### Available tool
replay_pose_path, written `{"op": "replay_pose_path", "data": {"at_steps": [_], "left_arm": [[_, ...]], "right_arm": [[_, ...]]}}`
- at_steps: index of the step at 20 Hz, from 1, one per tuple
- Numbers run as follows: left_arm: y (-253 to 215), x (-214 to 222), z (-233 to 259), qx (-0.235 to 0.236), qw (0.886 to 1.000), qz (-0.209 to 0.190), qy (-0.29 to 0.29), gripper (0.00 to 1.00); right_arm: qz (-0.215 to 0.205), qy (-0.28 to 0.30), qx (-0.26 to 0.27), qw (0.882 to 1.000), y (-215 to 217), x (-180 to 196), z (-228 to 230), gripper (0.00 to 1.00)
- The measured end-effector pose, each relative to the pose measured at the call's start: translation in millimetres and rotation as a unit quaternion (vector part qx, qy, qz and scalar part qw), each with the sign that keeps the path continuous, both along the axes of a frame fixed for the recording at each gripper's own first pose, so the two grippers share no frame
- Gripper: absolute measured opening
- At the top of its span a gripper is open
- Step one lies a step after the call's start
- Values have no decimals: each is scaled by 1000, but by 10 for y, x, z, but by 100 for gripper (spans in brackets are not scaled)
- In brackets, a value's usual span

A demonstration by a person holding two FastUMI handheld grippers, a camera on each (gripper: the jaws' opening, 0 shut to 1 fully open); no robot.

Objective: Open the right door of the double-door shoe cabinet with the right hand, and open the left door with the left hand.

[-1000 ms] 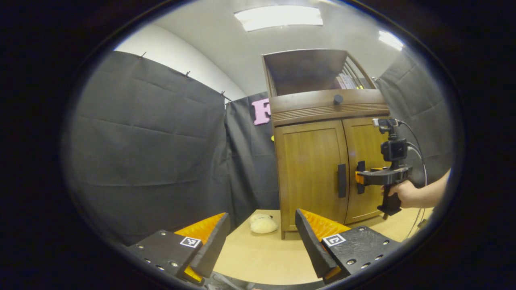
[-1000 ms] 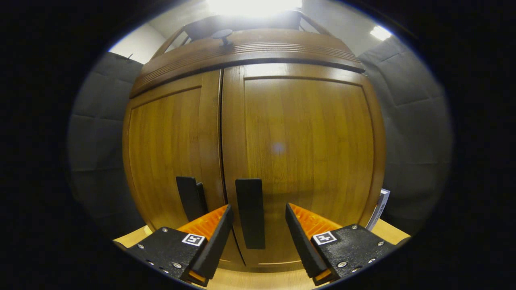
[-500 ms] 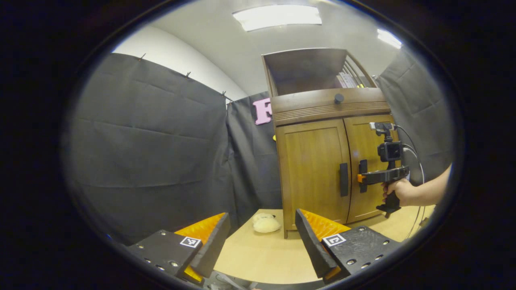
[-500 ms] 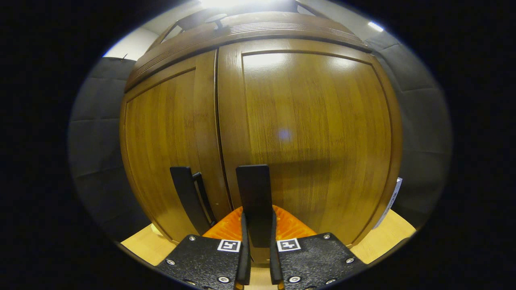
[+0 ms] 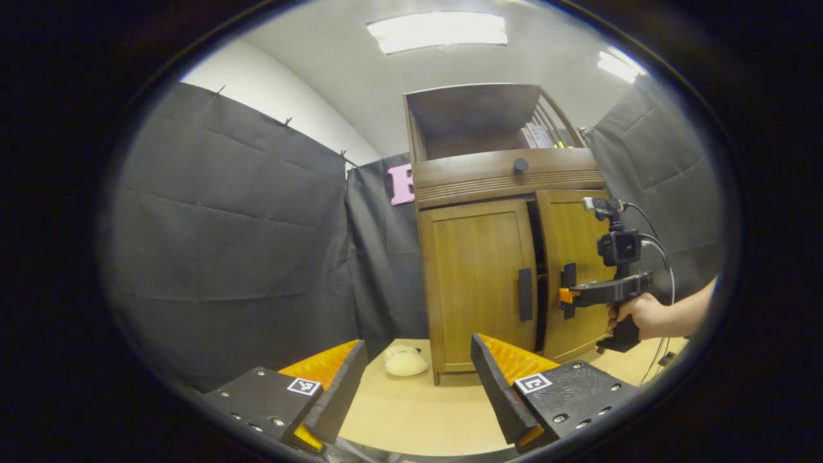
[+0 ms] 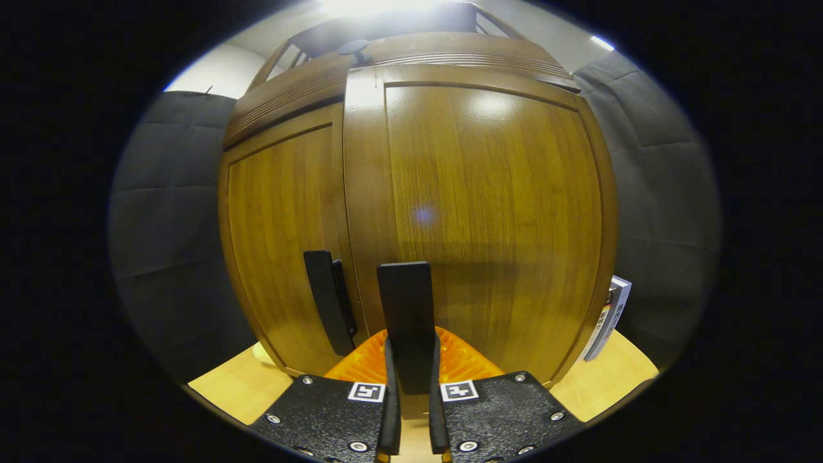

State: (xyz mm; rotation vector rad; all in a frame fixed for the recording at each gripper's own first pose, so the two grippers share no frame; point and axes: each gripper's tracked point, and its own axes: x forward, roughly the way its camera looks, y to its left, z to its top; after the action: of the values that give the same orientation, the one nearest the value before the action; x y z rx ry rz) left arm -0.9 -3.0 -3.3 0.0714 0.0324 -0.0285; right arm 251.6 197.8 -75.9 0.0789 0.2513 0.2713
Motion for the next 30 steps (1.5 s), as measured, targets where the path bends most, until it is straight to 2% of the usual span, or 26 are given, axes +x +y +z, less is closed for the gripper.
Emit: {"op": "replay_pose_path", "data": {"at_steps": [2,3,4,5,13,16,17,30], "left_arm": [[-10,-18,7,0,1000,-10,-2,86],[-12,-22,7,-1,1000,-15,-3,86],[-29,-25,5,-2,1000,-20,-4,100],[-73,-26,7,-3,1000,-25,-5,86],[-177,28,0,-6,998,-69,-12,86],[-245,41,-26,-12,996,-85,-13,93],[-265,42,-34,-13,996,-90,-12,86],[-440,24,-97,-23,990,-138,-8,86]], "right_arm": [[0,2,3,1000,-46,-118,5,17],[0,2,3,1000,-80,-167,7,16],[1,1,1,1000,-109,-211,10,16],[1,0,0,1000,-148,-258,36,16],[-10,2,-1,1000,-513,-695,86,17],[-18,4,-2,1000,-653,-801,90,17],[-21,5,-1,1000,-705,-841,96,17],[-64,5,-11,998,-1412,-1218,63,16]]}}
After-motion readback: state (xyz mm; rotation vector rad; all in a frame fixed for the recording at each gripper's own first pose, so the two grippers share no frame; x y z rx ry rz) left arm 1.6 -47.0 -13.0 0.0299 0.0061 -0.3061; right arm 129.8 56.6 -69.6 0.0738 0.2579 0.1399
